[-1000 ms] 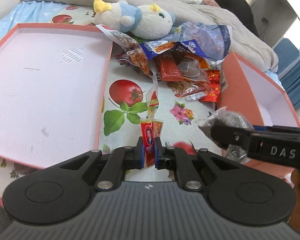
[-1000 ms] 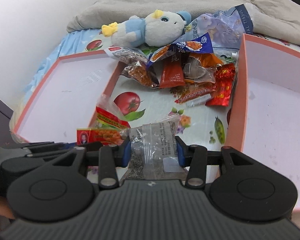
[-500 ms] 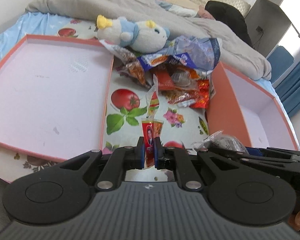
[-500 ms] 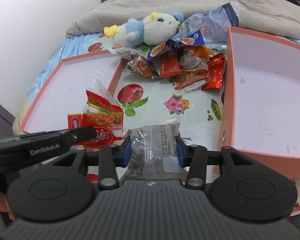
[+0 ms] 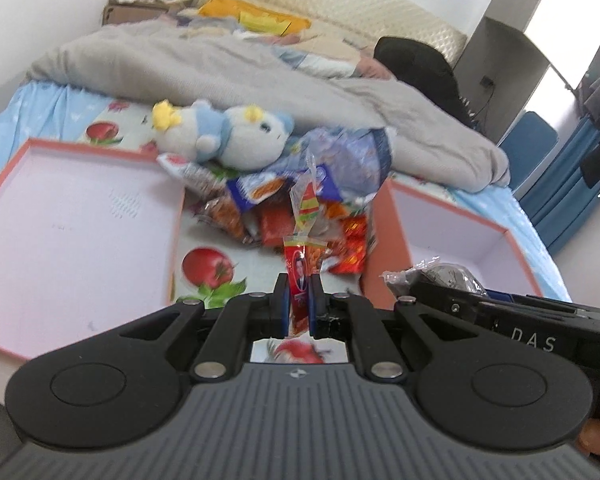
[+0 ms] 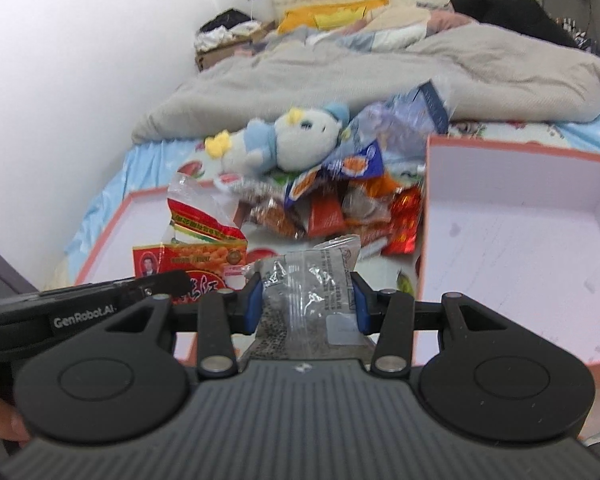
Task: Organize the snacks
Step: 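Carry both packets over the deeper box and open both tools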
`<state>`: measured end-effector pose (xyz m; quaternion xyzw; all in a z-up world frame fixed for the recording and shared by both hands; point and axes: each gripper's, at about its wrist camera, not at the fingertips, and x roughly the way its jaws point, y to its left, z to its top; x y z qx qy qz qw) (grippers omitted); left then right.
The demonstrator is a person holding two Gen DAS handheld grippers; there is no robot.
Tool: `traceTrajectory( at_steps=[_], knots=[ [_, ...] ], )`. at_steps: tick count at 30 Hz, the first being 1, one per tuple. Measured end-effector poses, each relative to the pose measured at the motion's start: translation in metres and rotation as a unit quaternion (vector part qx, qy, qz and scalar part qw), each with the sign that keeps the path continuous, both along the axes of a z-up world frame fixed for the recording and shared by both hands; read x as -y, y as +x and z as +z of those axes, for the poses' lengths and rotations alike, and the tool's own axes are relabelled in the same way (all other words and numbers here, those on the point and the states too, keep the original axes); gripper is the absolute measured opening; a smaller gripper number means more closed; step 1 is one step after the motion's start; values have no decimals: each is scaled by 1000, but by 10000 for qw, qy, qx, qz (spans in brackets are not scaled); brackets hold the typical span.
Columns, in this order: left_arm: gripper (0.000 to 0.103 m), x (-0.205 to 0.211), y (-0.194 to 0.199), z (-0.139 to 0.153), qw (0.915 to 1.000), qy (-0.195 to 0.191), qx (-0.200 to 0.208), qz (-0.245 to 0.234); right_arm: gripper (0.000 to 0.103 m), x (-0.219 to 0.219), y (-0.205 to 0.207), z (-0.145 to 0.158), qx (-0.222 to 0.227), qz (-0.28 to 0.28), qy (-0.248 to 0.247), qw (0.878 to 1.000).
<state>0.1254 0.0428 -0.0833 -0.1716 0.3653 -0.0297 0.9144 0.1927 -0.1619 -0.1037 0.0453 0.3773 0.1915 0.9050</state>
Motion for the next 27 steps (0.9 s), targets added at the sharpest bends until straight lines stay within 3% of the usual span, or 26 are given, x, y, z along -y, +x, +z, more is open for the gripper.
traceTrajectory(
  at_steps=[13, 27],
  knots=[
    [10, 50, 19, 62, 9976, 49, 557, -420, 47, 46, -1, 45, 578, -416, 69, 9974],
    [10, 123, 55, 77, 9931, 94, 597, -1002, 47, 108, 12, 55, 791, -964, 109, 9921]
  ],
)
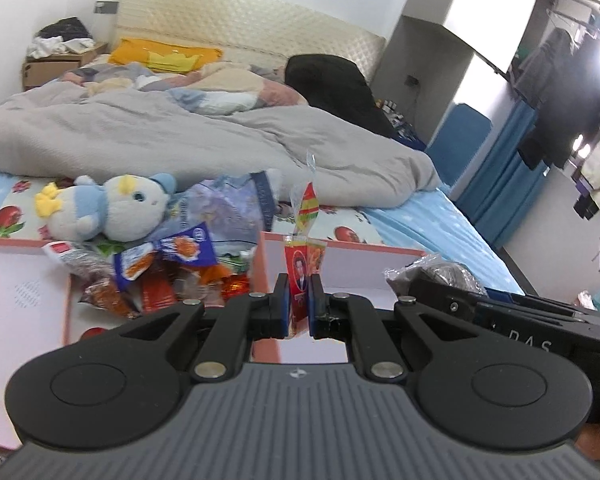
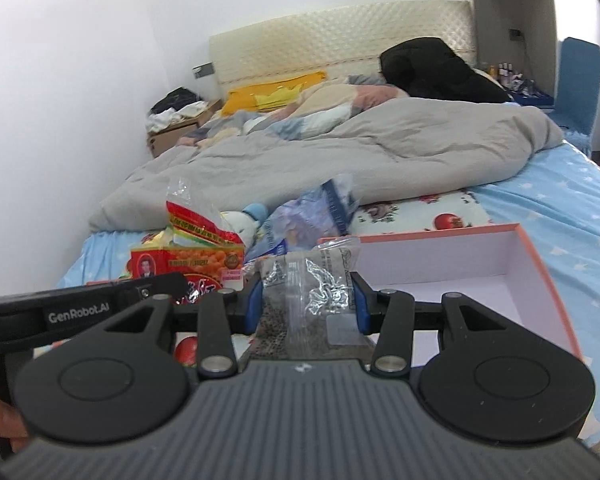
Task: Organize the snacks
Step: 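Carry both packets over the deeper box and open both tools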
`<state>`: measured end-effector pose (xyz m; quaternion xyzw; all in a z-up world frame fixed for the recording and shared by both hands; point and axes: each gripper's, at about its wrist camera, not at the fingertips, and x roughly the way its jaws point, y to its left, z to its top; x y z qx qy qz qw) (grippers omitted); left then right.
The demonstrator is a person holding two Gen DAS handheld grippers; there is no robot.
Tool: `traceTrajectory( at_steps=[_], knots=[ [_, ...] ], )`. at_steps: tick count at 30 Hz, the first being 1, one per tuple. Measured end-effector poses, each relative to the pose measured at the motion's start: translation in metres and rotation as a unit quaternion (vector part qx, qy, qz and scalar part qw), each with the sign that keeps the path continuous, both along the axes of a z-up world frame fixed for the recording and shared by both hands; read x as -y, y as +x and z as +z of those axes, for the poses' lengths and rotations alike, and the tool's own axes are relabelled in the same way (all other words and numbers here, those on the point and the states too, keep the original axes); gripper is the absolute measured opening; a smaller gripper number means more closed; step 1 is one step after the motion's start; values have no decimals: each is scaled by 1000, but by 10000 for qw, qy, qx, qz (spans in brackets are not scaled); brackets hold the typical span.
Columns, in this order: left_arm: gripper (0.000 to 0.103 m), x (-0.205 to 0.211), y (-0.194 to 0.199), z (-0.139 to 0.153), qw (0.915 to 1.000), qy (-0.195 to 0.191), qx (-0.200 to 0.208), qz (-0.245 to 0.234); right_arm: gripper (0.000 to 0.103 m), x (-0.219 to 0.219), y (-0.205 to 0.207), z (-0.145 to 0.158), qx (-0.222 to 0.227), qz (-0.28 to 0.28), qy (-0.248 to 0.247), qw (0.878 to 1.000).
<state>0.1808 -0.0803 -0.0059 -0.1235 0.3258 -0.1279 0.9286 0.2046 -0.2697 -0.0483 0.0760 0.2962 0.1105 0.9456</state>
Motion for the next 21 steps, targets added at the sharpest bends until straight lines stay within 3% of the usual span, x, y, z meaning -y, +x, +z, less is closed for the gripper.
traceTrajectory(
  at_steps=[10, 21],
  knots=[
    [10, 57, 48, -27, 9984, 175, -349, -416, 47, 51, 21, -29, -290, -441, 36, 9986],
    [10, 112, 106, -87, 9908, 431, -1018, -782, 47, 101, 52, -87, -893, -773, 41, 9930]
  ],
)
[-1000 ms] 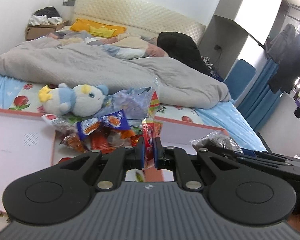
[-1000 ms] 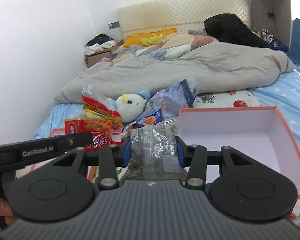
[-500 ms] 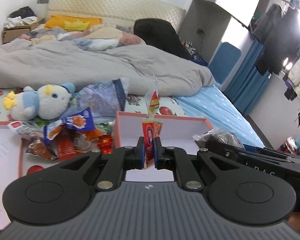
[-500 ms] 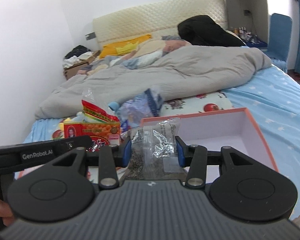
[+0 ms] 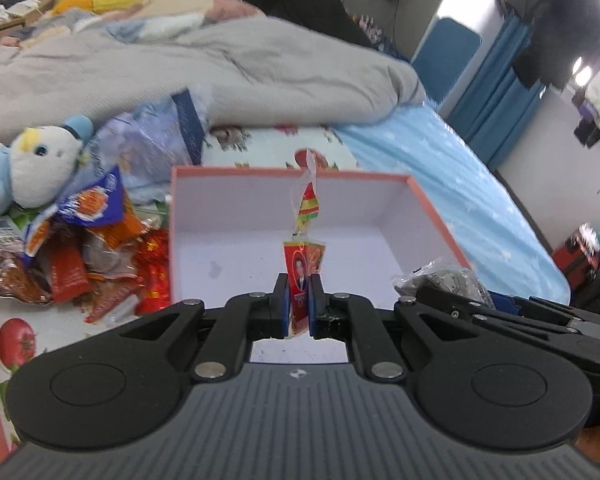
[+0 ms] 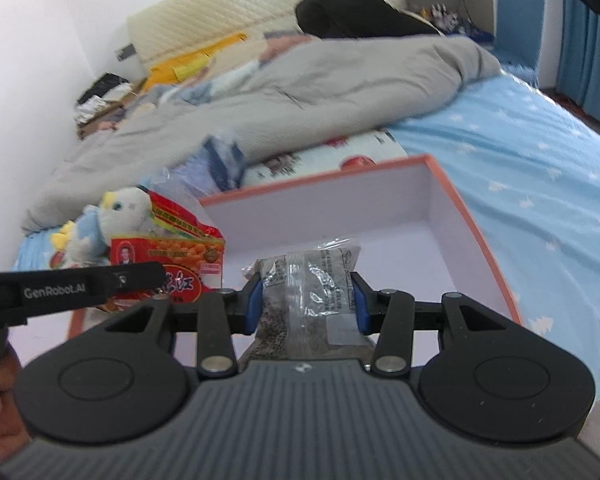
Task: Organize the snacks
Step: 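Carry both packets over the deeper box and open both tools, then withdraw both tools from the deeper box back toward the snack pile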
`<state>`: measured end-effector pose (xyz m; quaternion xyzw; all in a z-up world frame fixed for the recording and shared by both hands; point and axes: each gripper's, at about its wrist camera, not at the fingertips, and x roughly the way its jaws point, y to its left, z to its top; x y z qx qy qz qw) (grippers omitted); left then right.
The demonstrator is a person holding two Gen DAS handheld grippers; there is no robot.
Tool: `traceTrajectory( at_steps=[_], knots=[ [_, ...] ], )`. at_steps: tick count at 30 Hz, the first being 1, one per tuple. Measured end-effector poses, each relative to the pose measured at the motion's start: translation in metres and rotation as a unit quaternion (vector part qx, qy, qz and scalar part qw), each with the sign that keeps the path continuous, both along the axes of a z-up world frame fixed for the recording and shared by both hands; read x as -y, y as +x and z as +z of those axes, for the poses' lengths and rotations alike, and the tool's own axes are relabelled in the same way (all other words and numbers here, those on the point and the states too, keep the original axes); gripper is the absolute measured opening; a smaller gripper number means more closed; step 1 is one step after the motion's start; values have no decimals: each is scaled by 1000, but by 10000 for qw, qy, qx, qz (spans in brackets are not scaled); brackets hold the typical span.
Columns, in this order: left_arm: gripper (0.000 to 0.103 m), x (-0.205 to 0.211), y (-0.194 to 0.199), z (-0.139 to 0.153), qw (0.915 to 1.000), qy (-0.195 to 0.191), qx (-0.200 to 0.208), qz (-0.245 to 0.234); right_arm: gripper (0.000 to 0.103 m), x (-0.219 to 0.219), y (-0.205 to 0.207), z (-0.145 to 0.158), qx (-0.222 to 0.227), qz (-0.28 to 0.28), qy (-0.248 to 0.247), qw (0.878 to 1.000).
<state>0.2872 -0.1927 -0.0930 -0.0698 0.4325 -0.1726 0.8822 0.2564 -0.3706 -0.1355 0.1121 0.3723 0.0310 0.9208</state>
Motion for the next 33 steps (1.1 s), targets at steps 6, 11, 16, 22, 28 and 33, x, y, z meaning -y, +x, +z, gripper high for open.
traceTrajectory(
  at_steps=[6, 11, 16, 22, 28, 33],
  knots=[
    [10, 27, 23, -32, 9991, 188, -326, -182, 47, 19, 13, -33, -338, -157, 22, 9993],
    [11, 39, 34, -52, 9978, 243, -557, -255, 48, 26, 20, -53, -527, -289, -218, 9980],
    [24, 41, 40, -61, 9969, 285, -699, -240, 48, 29, 20, -62, -656, -312, -180, 9972],
    [48, 35, 36, -51, 9978, 350, -534, -193, 75, 31, 18, -56, -500, -357, -31, 9981],
    [50, 22, 26, -29, 9990, 306, -285, -131, 75, 27, 14, -38, -323, -355, -21, 9988],
    [50, 10, 14, -7, 9996, 263, -60, -65, 75, 18, 3, -15, -92, -345, -18, 9994]
  ],
)
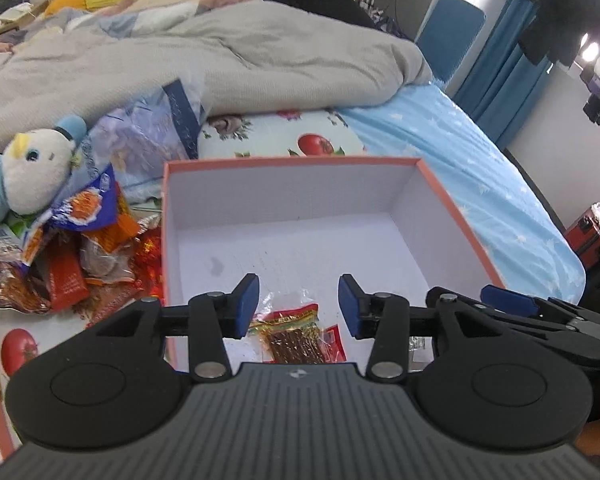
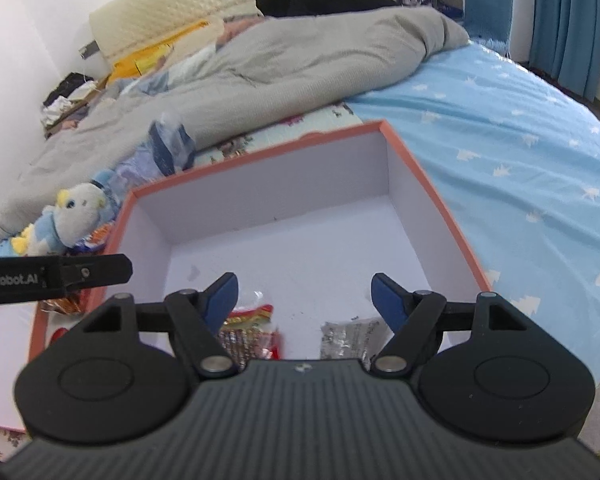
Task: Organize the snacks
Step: 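Withdraw both tools from the deeper box back toward the snack pile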
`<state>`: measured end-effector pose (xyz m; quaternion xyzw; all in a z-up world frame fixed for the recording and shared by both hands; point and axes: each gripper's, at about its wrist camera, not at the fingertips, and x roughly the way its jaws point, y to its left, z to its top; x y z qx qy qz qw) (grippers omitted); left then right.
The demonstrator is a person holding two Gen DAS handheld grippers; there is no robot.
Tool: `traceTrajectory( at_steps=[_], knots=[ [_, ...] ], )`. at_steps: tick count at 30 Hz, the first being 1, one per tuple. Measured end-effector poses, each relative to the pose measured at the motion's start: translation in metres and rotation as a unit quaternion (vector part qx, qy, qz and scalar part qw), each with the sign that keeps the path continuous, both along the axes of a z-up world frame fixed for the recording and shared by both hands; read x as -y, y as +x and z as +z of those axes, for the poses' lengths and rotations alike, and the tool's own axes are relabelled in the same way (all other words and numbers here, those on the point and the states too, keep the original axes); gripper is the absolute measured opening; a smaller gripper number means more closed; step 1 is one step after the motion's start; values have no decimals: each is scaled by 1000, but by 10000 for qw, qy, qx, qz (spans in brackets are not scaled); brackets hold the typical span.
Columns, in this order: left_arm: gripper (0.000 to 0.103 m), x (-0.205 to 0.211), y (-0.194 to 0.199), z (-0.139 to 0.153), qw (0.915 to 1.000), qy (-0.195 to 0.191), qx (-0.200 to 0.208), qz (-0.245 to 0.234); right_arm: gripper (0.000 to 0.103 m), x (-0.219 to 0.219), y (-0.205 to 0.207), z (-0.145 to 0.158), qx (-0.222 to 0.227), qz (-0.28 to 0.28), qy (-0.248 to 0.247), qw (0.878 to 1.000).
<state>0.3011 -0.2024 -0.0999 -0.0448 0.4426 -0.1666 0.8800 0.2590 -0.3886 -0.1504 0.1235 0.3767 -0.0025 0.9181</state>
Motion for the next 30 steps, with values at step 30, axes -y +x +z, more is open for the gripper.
traceTrajectory(
  at_steps=[30],
  knots=[
    [51, -122, -128, 108, 9887, -332, 1275, 718, 76, -99, -70, 100, 1224, 663, -143, 9902]
  ],
)
